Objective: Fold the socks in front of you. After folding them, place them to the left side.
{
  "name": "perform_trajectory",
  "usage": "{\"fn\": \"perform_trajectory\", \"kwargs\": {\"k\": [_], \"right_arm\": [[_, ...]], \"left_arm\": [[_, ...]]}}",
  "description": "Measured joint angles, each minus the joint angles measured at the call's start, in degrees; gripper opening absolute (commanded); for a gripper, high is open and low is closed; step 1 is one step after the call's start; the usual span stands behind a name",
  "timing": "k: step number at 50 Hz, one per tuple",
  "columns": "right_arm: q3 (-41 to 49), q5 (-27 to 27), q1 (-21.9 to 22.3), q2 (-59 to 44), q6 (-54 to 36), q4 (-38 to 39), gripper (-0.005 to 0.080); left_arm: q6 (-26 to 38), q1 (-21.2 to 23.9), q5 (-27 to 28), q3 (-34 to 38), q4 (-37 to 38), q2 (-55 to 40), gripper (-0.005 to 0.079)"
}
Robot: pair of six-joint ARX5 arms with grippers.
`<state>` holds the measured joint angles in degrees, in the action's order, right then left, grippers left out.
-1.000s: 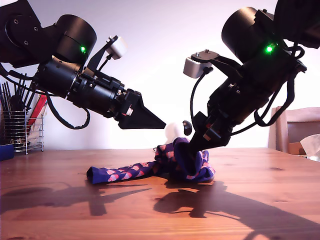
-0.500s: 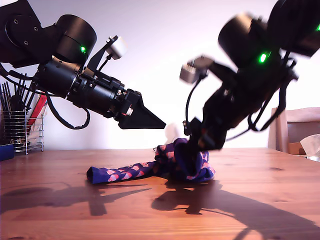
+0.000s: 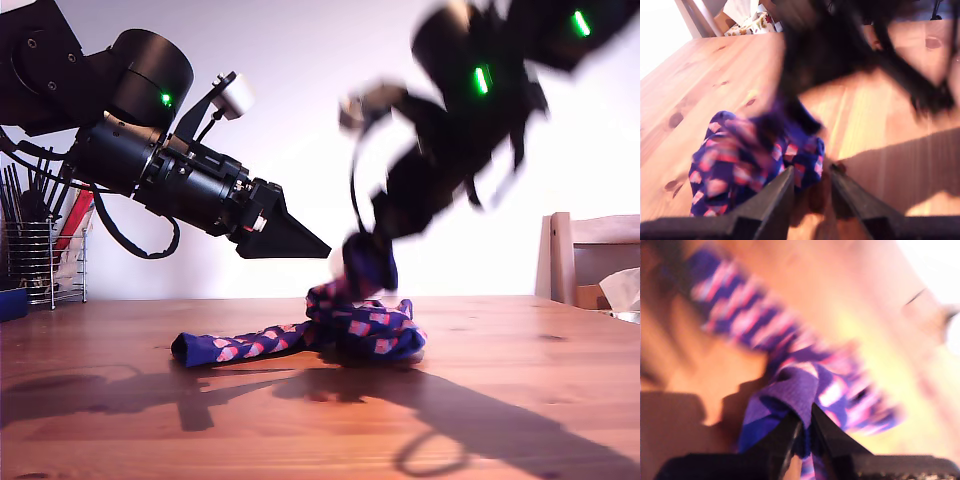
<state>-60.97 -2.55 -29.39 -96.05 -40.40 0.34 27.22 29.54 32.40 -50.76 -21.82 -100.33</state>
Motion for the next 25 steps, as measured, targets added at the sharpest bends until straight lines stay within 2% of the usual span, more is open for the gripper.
{"fn": "perform_trajectory", "kwargs": {"k": [10, 20, 25], "right_arm": [[-7.2, 1.2, 0.0, 5.1, -1.8, -13.6, -0.0011], [-8.4, 1.8, 0.0, 8.6, -1.9, -18.9, -0.0011], [-9.1, 3.8, -0.1, 9.9, -3.2, -20.7, -0.0011]], "left_arm": [[0.0, -0.4, -1.3, 0.0, -0.2, 0.0, 0.0201], [0.0, -1.6, -1.4, 0.0, -0.4, 0.0, 0.0201], [0.0, -1.7, -1.4, 0.0, -0.4, 0.0, 0.0201]]}}
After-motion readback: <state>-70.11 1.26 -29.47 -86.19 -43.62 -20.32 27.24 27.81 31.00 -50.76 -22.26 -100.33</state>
